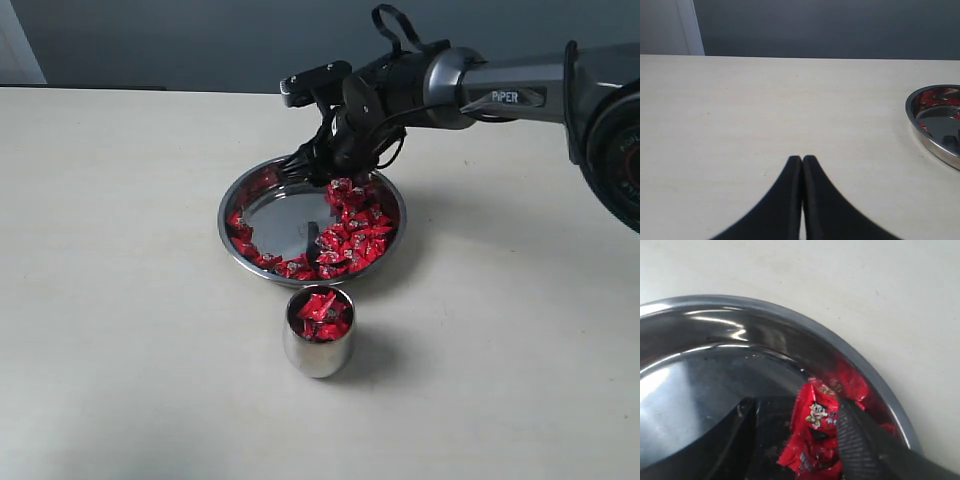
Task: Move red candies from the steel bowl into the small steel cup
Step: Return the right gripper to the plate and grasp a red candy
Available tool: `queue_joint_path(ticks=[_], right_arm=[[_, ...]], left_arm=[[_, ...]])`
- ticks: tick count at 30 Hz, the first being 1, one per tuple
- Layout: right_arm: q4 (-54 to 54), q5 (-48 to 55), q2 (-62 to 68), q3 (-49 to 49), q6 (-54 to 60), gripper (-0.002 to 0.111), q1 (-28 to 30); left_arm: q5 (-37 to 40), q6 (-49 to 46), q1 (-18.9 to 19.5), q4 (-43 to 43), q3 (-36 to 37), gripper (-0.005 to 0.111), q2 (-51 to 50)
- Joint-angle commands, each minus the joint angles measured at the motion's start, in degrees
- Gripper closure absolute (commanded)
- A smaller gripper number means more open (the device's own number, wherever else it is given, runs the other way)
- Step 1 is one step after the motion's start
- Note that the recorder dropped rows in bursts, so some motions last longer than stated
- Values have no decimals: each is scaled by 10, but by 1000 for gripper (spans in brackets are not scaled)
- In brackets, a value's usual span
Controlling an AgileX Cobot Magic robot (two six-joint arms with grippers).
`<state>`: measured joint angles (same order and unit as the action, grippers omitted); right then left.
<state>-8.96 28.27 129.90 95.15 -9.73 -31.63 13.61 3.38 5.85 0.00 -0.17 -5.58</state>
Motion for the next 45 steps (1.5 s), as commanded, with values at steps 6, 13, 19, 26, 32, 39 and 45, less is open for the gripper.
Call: queue_joint_path(ticks=[6, 13, 19, 26, 32, 39, 45], right_arm=[[-77, -19, 34, 6, -112, 60, 3], [-93, -36, 41, 6, -135, 61, 3], [-103, -33, 46, 6, -138, 82, 3], [-103, -25, 50, 6, -143, 94, 3], [-103, -27, 23, 6, -143, 109, 2], [-83, 18, -42, 5, -139, 109, -4], [-78, 60, -117, -47, -66, 109, -72]], left_arm=[[-2, 1, -3, 0, 2, 106, 3], [-2, 1, -3, 0, 2, 106, 3], [-2, 1, -3, 0, 2, 106, 3], [-2, 1, -3, 0, 2, 106, 3], [-2, 1, -3, 0, 2, 106, 3], [-2, 1, -3, 0, 2, 106, 3], [-2, 1, -3, 0, 2, 106, 3]])
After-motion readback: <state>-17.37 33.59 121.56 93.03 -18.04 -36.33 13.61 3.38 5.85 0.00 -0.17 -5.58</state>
